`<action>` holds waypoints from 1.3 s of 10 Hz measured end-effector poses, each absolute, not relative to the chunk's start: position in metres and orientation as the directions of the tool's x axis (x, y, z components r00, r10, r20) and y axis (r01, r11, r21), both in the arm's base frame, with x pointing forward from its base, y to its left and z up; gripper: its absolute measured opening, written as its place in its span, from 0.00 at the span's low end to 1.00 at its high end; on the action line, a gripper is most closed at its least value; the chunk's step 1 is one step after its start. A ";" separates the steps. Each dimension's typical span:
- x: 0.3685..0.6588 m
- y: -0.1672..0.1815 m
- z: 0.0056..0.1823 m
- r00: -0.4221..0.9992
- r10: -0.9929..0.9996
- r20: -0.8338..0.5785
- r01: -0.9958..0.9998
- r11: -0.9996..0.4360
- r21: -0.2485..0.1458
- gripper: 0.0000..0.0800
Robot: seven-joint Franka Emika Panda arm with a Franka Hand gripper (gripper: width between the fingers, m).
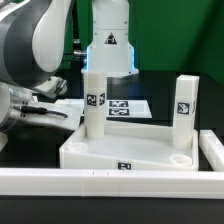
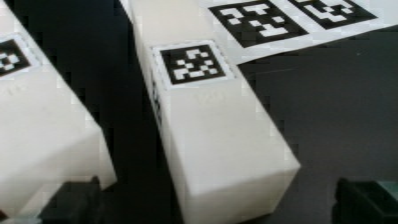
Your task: Assemble desk
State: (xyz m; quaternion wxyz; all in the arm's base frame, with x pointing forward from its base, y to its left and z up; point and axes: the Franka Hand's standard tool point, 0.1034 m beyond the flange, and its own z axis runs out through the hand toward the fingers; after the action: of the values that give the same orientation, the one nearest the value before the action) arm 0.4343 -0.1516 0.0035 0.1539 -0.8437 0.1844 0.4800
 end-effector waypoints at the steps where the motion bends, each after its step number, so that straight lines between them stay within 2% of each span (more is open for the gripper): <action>1: 0.434 -0.151 0.003 0.470 -0.164 -0.867 -0.459 -0.885 -0.082 0.81; 3: 0.432 -0.150 0.003 0.470 -0.164 -0.867 -0.459 -0.885 -0.082 0.81; 4: 0.432 -0.150 0.003 0.470 -0.164 -0.867 -0.459 -0.885 -0.082 0.69; 5: 0.432 -0.150 0.003 0.470 -0.164 -0.867 -0.459 -0.884 -0.082 0.51; 6: 0.432 -0.151 0.003 0.470 -0.164 -0.867 -0.460 -0.884 -0.082 0.51; 7: 0.432 -0.151 0.003 0.470 -0.164 -0.867 -0.460 -0.884 -0.082 0.36; 13: 0.437 -0.157 0.006 0.483 -0.160 -0.861 -0.458 -0.884 -0.093 0.36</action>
Offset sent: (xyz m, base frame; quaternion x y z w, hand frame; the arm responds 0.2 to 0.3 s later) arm 0.0001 0.0047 -0.0020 0.0104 -0.0015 -0.0082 0.9999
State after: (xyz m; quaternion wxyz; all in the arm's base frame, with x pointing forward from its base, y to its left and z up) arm 0.4369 -0.1567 0.0061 0.1569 -0.8467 0.1825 0.4745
